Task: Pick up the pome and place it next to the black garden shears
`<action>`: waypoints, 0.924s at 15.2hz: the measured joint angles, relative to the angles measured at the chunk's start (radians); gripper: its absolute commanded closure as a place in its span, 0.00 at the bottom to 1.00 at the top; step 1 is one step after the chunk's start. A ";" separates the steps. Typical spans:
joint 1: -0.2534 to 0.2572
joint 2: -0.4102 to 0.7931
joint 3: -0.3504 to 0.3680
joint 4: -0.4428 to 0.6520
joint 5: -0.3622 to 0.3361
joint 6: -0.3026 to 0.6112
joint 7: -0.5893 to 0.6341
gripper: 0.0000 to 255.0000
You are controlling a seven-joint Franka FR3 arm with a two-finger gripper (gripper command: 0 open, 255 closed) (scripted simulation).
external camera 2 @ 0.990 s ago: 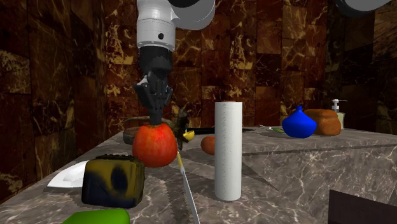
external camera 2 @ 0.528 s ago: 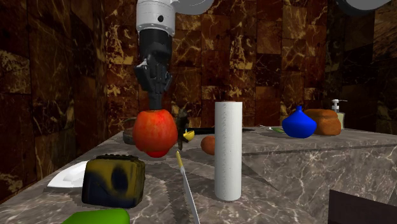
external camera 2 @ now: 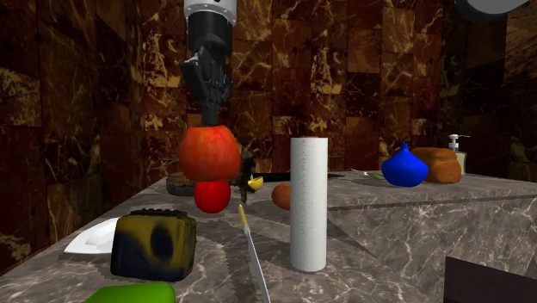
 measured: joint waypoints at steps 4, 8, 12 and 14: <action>0.008 0.009 0.002 0.070 -0.003 -0.061 0.002 1.00; 0.002 0.011 -0.001 0.110 -0.002 -0.099 -0.010 1.00; -0.060 -0.036 -0.022 0.044 0.020 -0.076 -0.086 1.00; -0.097 -0.063 -0.037 -0.009 0.032 -0.049 -0.133 1.00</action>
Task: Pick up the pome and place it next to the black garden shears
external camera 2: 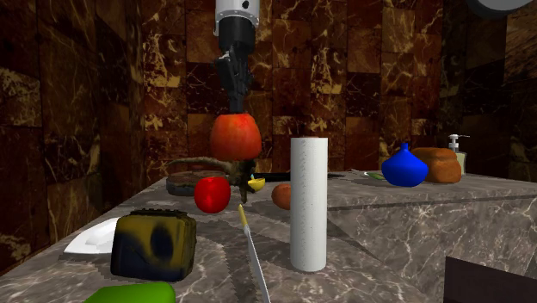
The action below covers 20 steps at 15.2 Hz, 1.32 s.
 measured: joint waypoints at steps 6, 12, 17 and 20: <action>-0.087 -0.011 -0.045 -0.034 0.018 0.026 -0.130 1.00; -0.172 -0.025 -0.091 -0.064 0.036 0.048 -0.260 1.00; -0.242 0.008 -0.130 -0.036 0.044 0.050 -0.370 1.00; -0.279 0.043 -0.151 0.010 0.048 0.040 -0.429 1.00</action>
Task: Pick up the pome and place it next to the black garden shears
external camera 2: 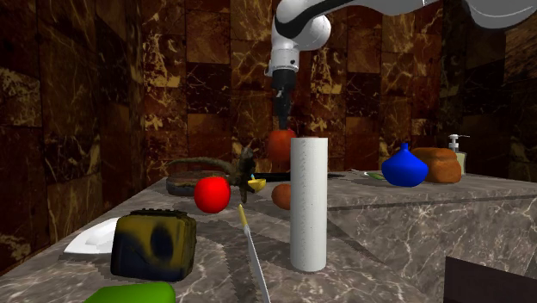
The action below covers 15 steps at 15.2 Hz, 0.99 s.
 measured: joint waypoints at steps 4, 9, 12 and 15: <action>-0.051 0.063 -0.026 0.083 0.005 -0.020 -0.079 1.00; -0.117 0.163 -0.054 0.215 0.012 -0.052 -0.174 1.00; -0.150 0.249 -0.066 0.342 0.015 -0.094 -0.222 1.00; -0.192 0.409 -0.078 0.607 0.017 -0.196 -0.279 1.00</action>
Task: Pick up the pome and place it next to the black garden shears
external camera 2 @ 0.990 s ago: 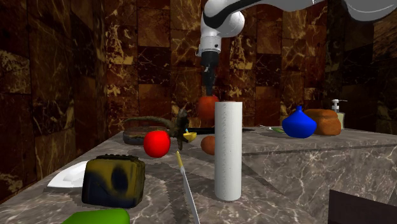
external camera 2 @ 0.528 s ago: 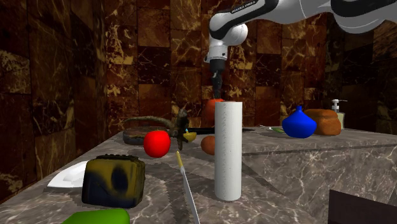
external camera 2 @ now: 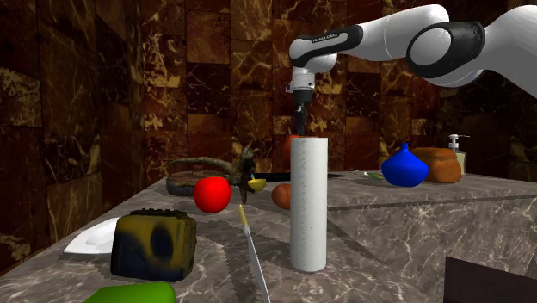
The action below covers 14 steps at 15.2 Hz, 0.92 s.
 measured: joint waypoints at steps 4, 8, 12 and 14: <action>-0.020 -0.003 -0.003 -0.055 0.002 0.048 -0.021 1.00; -0.022 -0.031 -0.003 -0.154 0.003 0.119 -0.023 1.00; -0.024 -0.042 -0.003 -0.229 0.004 0.182 -0.025 1.00; -0.024 -0.060 -0.002 -0.286 0.004 0.221 -0.024 1.00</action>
